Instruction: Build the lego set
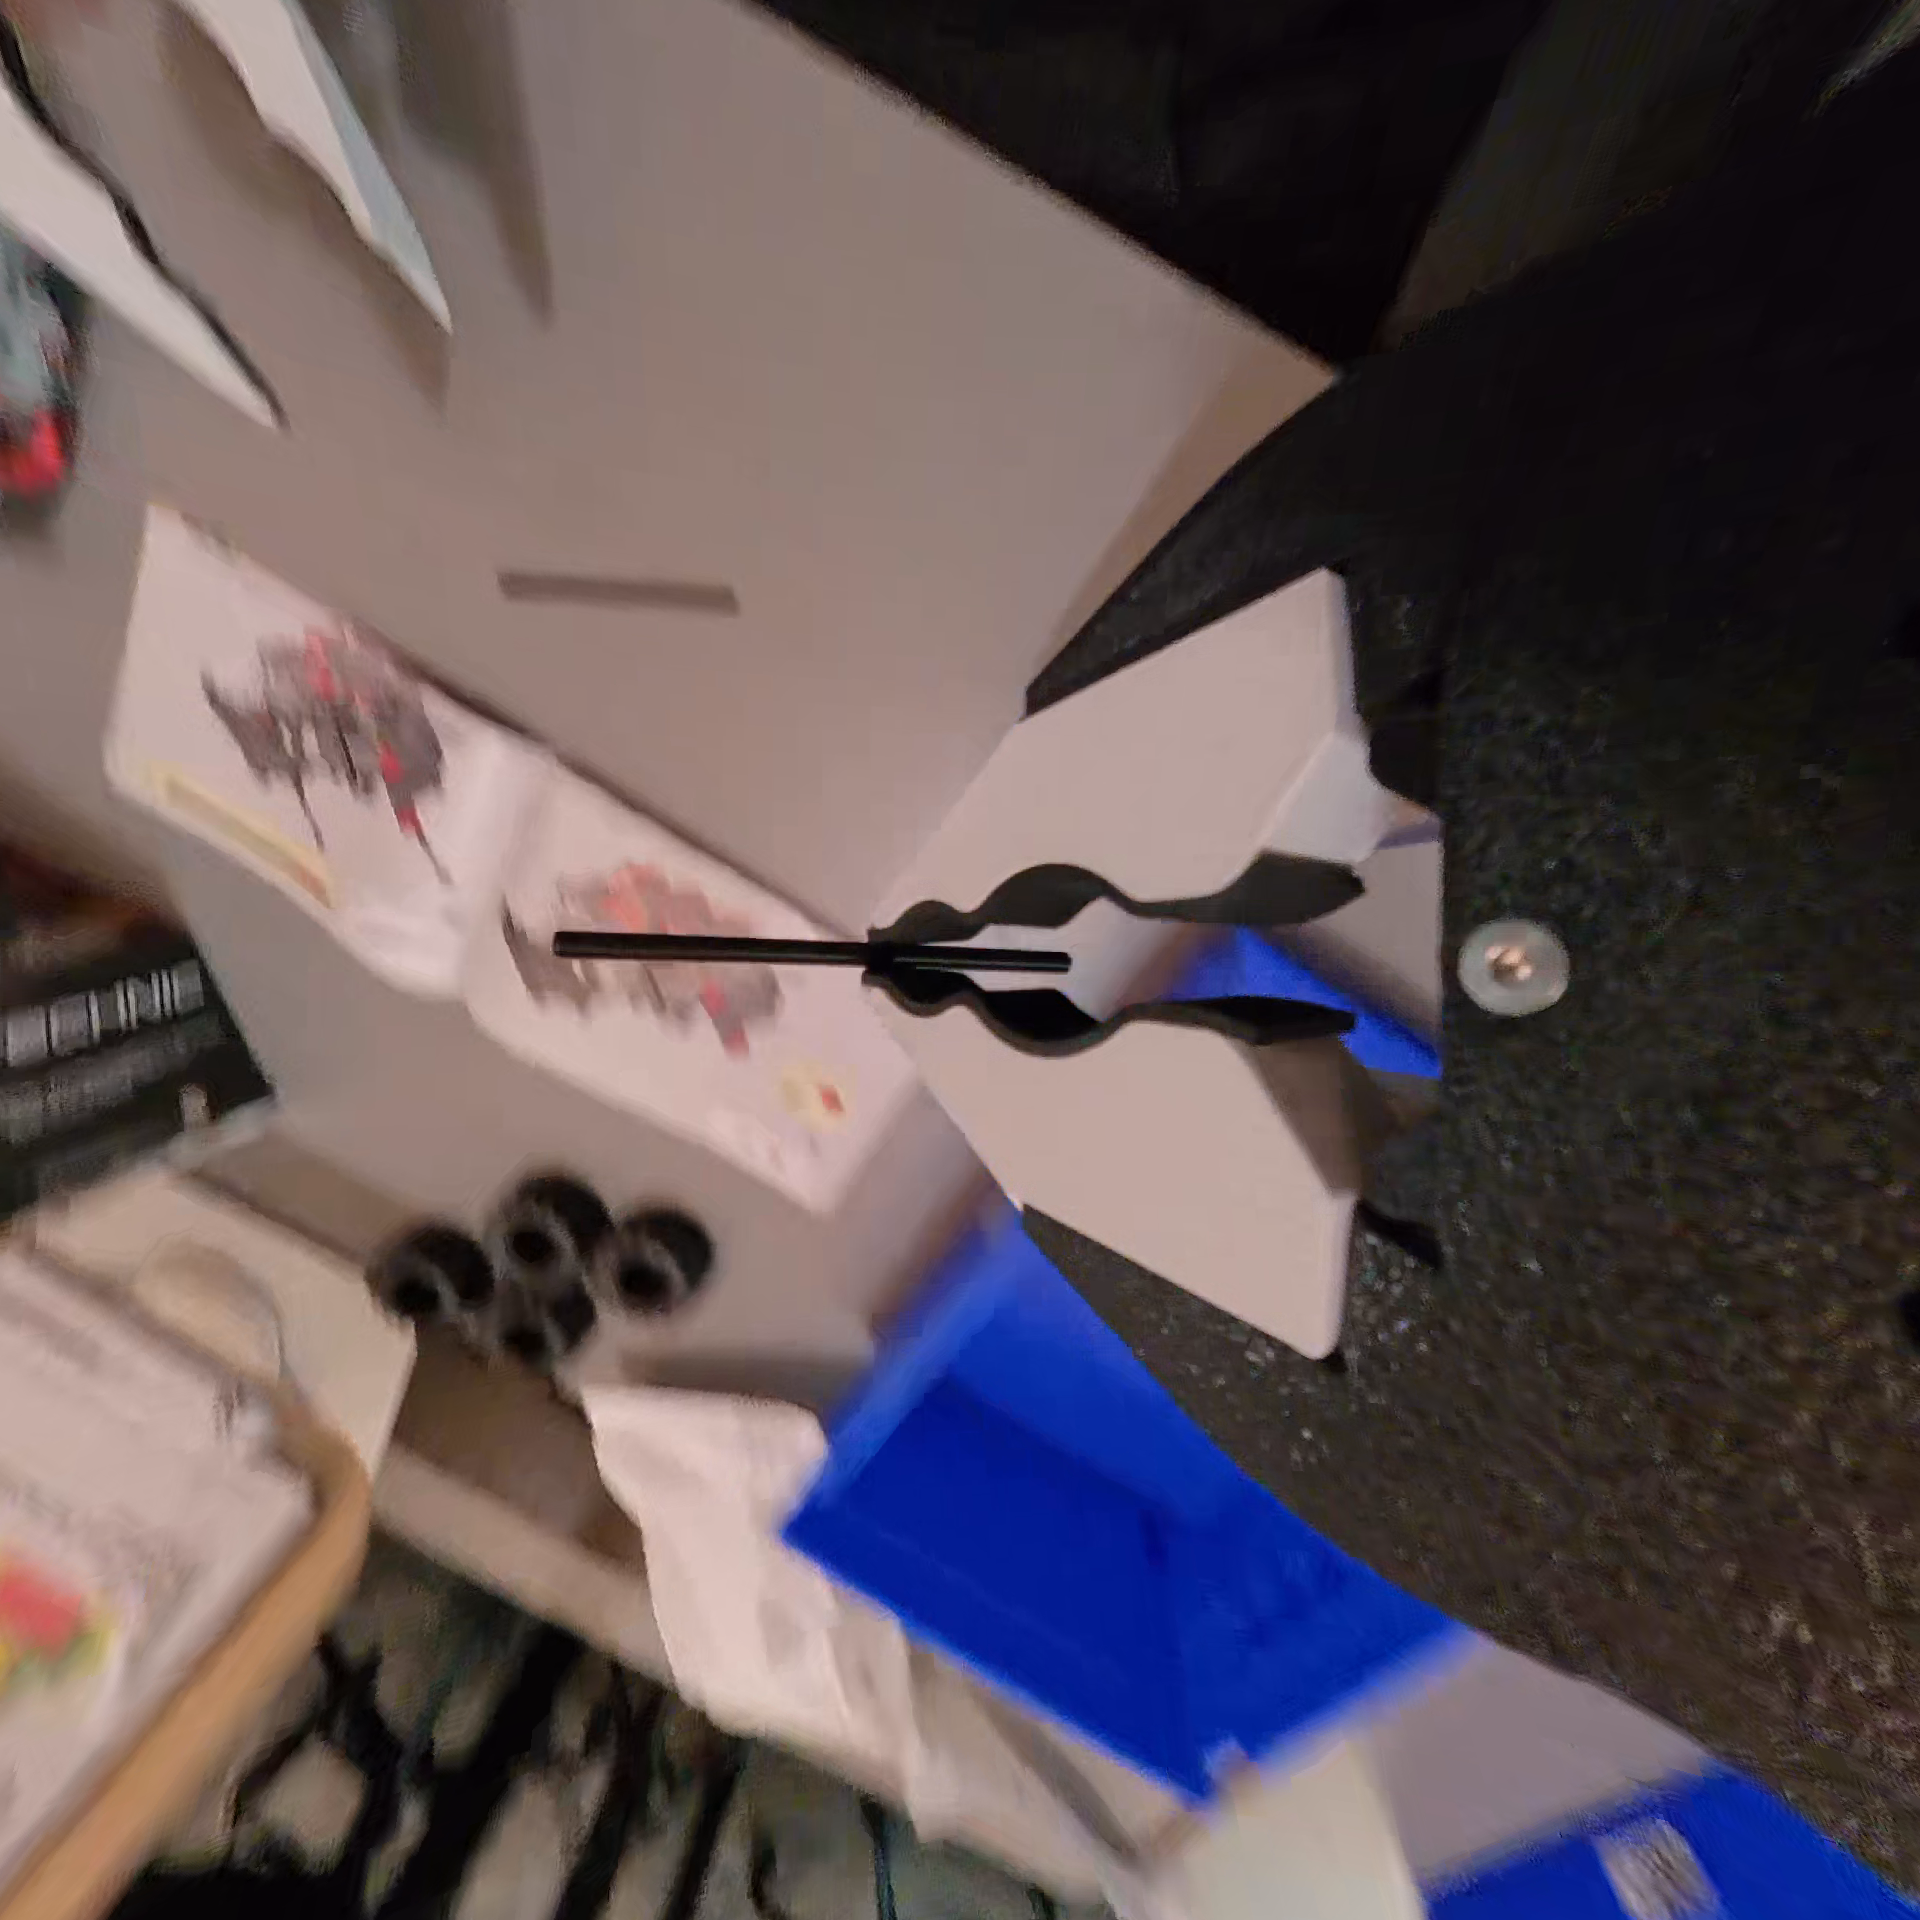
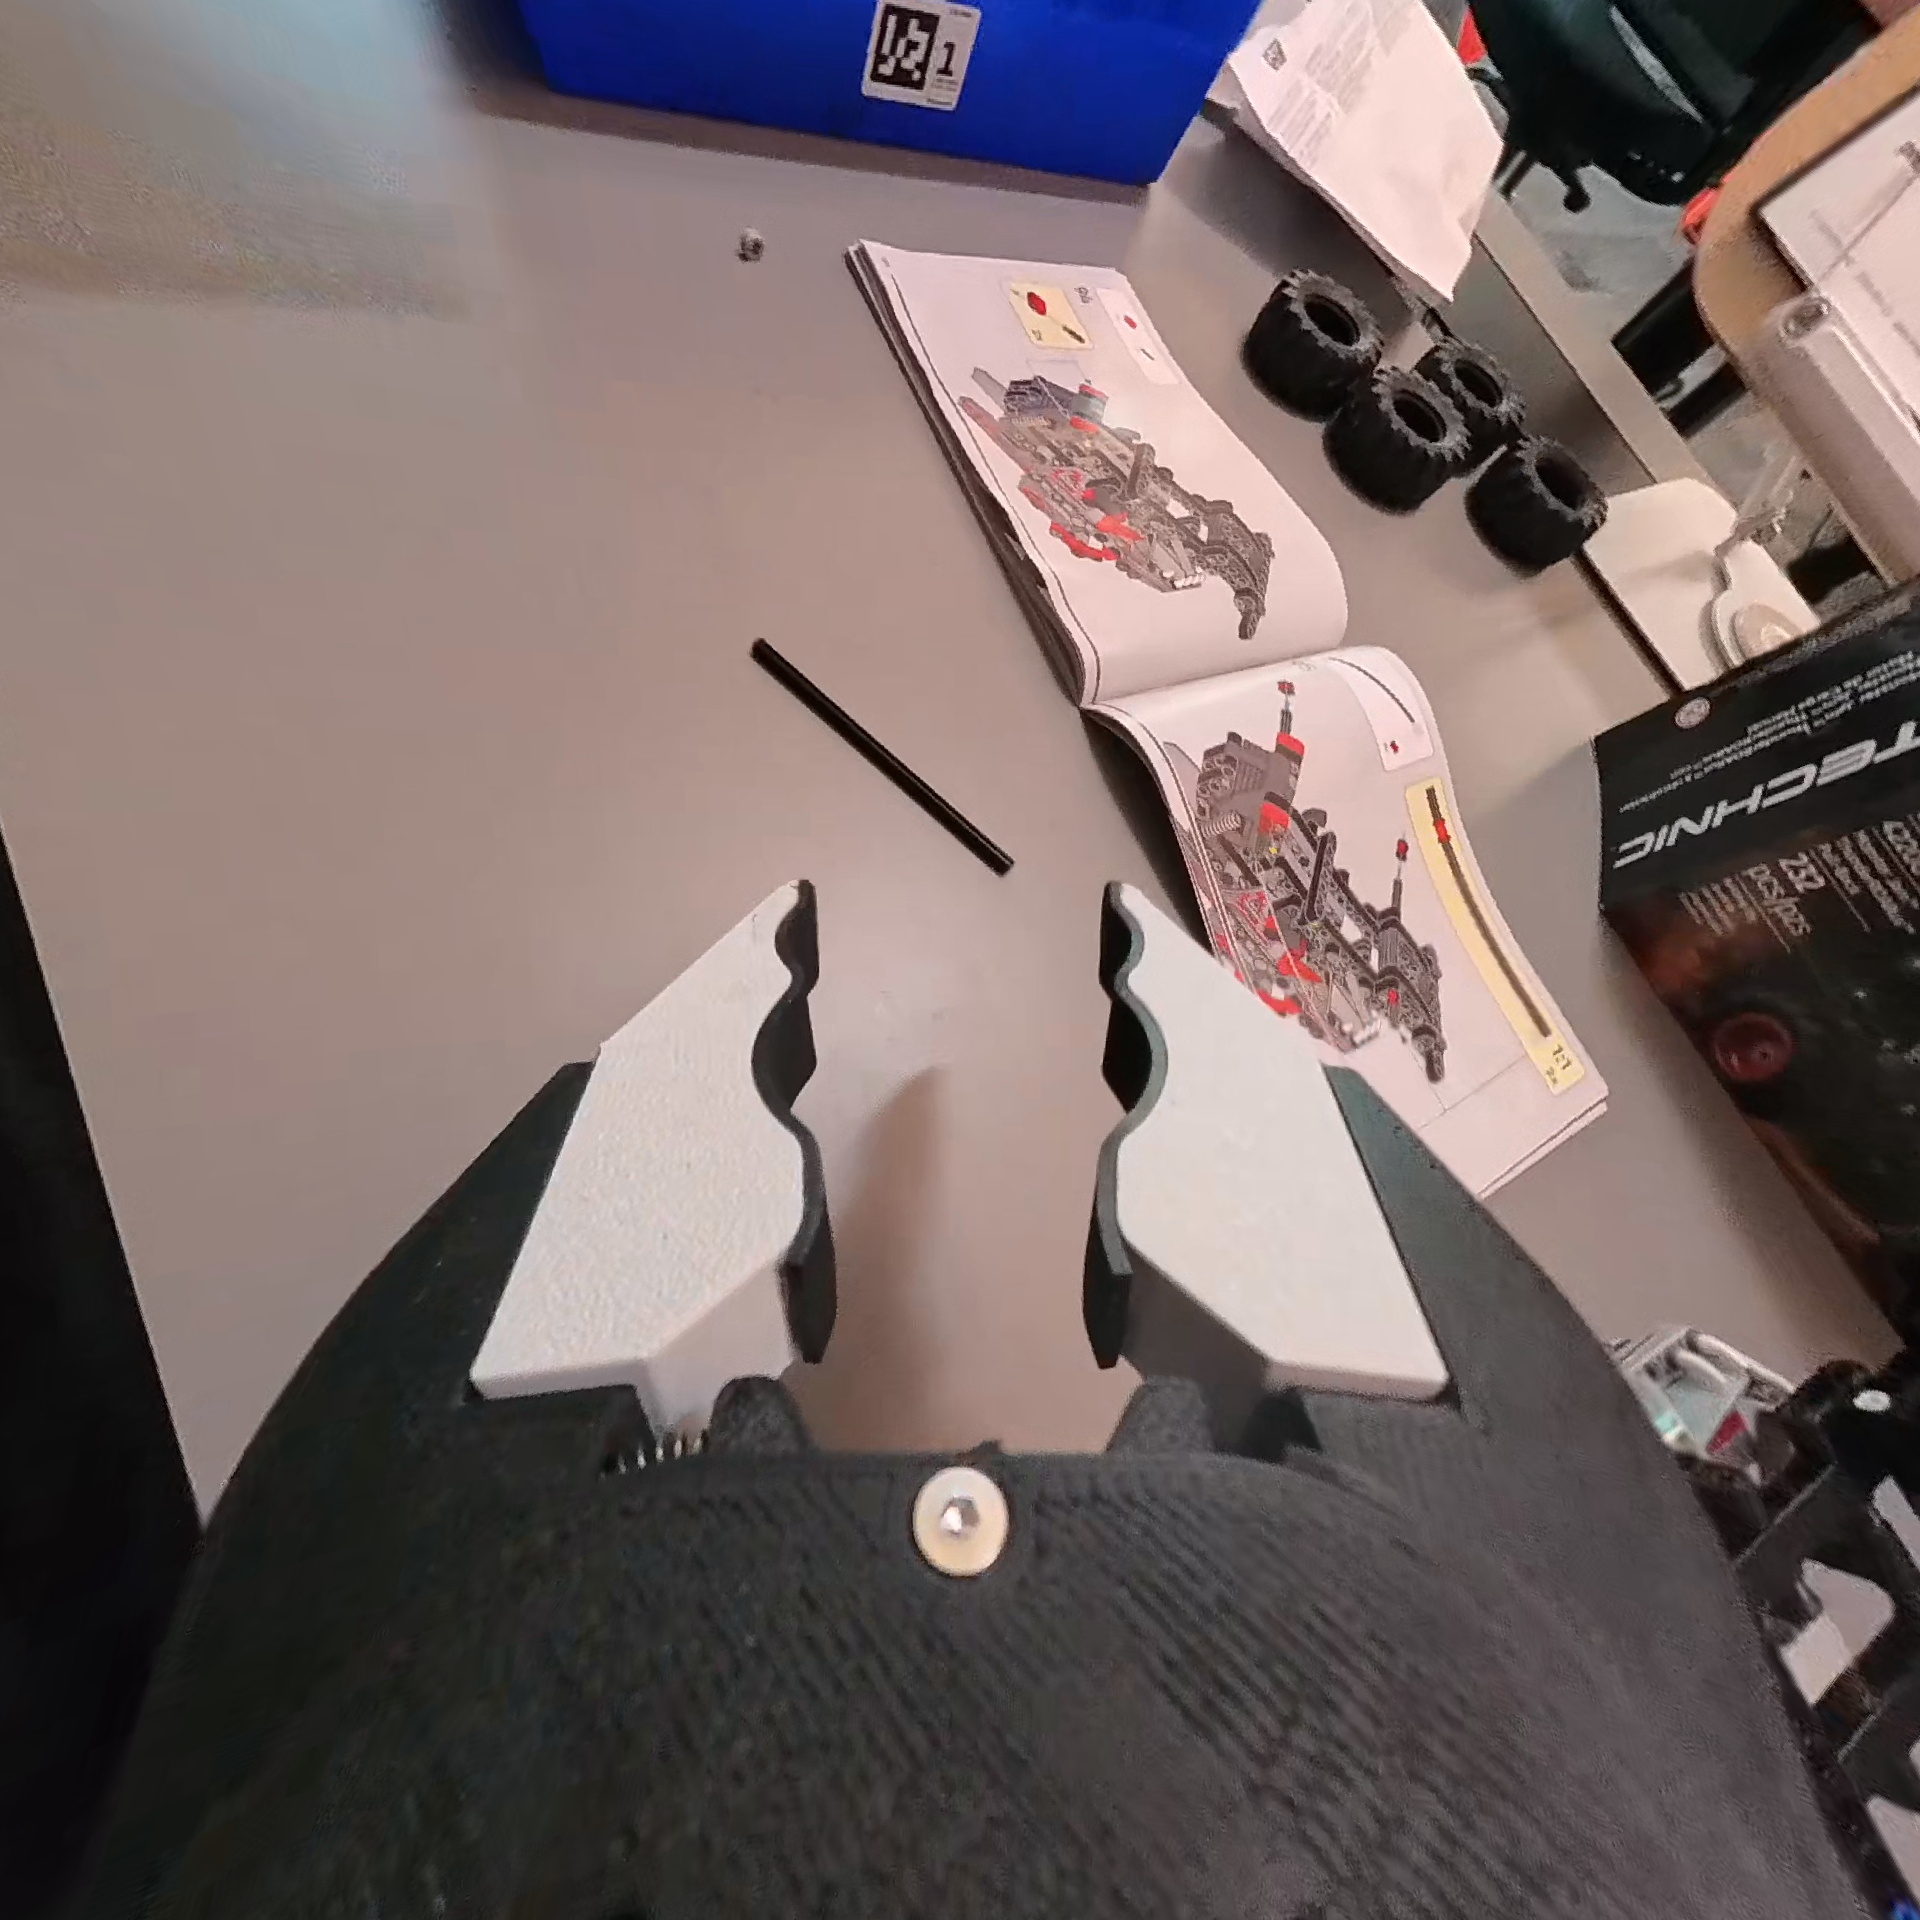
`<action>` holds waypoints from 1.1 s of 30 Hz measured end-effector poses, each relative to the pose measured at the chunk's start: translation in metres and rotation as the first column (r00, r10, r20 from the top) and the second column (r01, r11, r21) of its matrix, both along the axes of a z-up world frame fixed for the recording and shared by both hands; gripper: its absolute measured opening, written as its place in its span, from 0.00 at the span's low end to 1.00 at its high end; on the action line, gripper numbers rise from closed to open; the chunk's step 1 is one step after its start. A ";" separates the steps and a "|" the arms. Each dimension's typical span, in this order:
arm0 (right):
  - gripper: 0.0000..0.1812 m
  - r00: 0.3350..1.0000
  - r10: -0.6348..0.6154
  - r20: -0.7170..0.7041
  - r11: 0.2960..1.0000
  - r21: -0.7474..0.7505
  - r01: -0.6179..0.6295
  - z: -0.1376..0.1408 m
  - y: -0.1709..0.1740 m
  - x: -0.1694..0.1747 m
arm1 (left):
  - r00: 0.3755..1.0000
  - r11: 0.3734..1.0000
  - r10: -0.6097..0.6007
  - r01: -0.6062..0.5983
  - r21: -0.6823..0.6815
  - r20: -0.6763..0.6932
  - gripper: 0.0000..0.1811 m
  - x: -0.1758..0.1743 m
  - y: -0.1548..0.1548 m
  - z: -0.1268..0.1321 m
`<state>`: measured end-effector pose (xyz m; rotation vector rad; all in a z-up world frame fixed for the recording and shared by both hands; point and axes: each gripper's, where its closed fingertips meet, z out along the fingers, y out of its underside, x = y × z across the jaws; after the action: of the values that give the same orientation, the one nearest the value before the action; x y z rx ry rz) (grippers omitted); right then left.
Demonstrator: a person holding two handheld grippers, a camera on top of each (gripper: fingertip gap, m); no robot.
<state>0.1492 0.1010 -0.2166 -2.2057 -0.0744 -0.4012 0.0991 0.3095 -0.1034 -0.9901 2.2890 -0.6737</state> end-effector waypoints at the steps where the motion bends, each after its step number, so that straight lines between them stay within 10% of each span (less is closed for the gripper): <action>1: 0.29 1.000 -0.006 -0.006 1.000 0.010 0.006 0.001 -0.002 0.001 | 0.998 0.999 -0.037 0.036 -0.031 -0.046 0.01 0.003 -0.033 -0.018; 8: 0.29 0.999 0.034 -0.020 0.997 0.067 -0.033 -0.006 -0.001 0.003 | 0.938 0.981 -0.177 0.145 -0.126 -0.297 0.01 0.022 -0.163 -0.145; 19: 0.27 0.988 0.150 -0.024 0.982 -0.110 -0.151 -0.048 0.013 0.003 | 0.976 0.984 -0.084 0.050 -0.168 -0.201 0.09 0.035 -0.158 -0.161; 23: 0.28 0.991 0.135 -0.014 0.979 -0.154 -0.136 -0.052 0.015 0.008 | 1.000 0.948 -0.006 0.014 -0.317 0.025 0.08 0.028 -0.107 -0.080; 26: 0.28 0.994 0.111 -0.005 0.983 -0.143 -0.111 -0.052 0.017 0.011 | 0.979 0.946 0.167 -0.126 -0.299 0.119 0.03 0.010 -0.007 -0.031; 30: 0.26 0.993 0.120 -0.020 0.988 -0.101 -0.121 -0.052 0.020 0.008 | 0.946 0.954 0.286 -0.297 -0.050 -0.155 0.08 -0.025 0.135 -0.069; 33: 0.26 0.990 0.114 -0.086 0.992 -0.046 -0.118 -0.054 0.024 0.009 | 0.857 0.945 0.316 -0.325 0.049 -0.406 0.08 -0.039 0.181 -0.120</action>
<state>0.1581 0.1248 -0.2703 -2.2527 -0.1690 -0.2453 0.0600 0.4903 -0.2235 -1.6077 2.3733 -0.3720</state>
